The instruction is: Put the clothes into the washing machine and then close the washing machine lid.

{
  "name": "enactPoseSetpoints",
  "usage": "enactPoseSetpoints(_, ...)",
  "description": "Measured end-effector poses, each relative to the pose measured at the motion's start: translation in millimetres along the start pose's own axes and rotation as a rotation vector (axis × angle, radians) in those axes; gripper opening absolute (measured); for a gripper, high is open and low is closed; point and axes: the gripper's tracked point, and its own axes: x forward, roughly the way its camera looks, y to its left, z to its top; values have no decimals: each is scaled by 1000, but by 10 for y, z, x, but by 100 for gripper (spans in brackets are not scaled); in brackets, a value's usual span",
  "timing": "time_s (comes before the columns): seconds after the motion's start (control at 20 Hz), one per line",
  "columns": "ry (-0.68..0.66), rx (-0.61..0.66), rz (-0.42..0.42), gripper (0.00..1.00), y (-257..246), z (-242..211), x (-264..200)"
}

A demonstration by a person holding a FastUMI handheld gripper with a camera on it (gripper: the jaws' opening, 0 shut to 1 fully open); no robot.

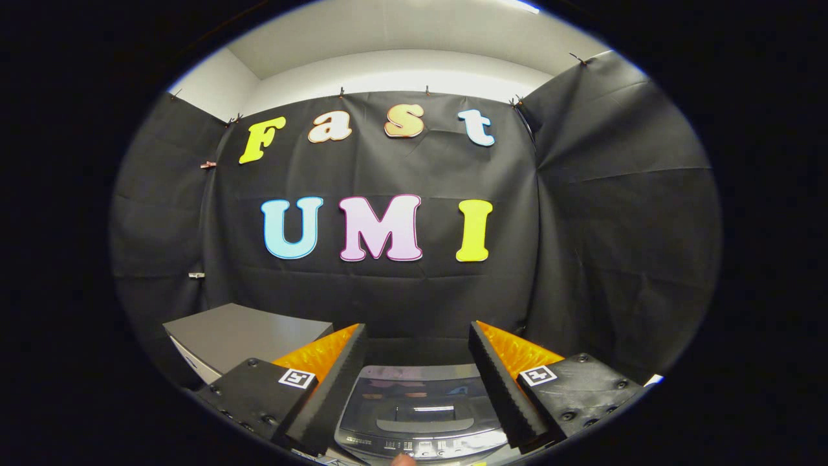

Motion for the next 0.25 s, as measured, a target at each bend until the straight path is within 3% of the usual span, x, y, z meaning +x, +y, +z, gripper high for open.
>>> enactPoseSetpoints(0.25, 12, -2, 11, 99, 50, -54, -6)
